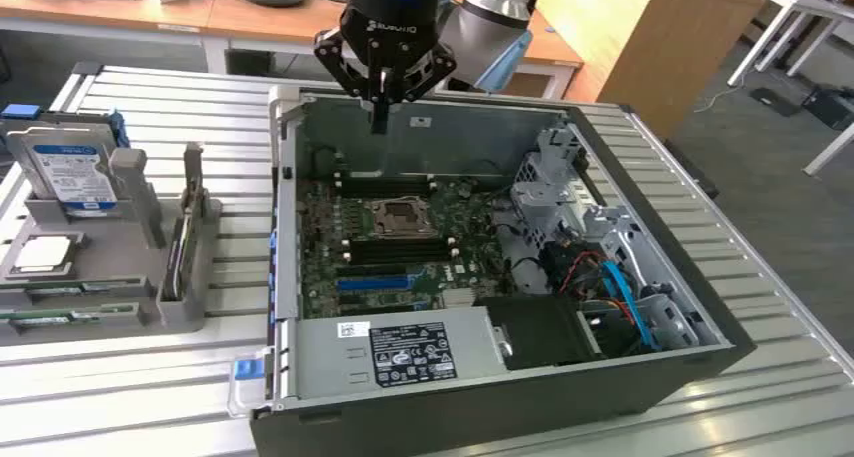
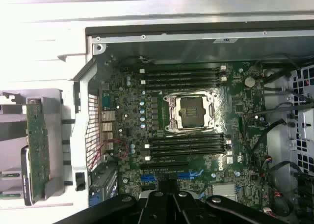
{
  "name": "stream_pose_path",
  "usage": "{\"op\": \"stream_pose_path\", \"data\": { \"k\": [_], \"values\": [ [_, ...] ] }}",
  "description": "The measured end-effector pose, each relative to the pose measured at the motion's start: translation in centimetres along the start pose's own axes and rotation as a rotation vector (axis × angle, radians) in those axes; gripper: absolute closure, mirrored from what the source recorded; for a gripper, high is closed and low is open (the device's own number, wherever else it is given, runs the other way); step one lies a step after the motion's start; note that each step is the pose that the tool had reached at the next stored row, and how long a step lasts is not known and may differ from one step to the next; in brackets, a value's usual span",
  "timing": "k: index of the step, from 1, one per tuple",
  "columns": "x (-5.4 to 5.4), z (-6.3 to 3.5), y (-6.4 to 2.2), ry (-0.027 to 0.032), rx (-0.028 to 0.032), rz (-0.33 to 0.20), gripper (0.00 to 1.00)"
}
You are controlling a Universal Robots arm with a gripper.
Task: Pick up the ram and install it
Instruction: 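Reach for the ram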
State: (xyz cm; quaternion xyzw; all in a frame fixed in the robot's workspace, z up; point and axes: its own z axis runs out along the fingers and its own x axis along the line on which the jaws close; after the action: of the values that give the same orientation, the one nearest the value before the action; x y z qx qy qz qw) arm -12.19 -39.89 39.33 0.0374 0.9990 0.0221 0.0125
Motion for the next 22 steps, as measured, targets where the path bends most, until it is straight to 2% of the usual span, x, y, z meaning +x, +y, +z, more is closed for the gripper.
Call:
{"op": "stream_pose_path", "data": {
  "k": [14,22],
  "values": [
    [0.02,0.0,0.0,0.0,0.0,0.0,0.89],
    [0.51,-0.01,-0.04,0.0,0.0,0.0,0.89]
  ]
}}
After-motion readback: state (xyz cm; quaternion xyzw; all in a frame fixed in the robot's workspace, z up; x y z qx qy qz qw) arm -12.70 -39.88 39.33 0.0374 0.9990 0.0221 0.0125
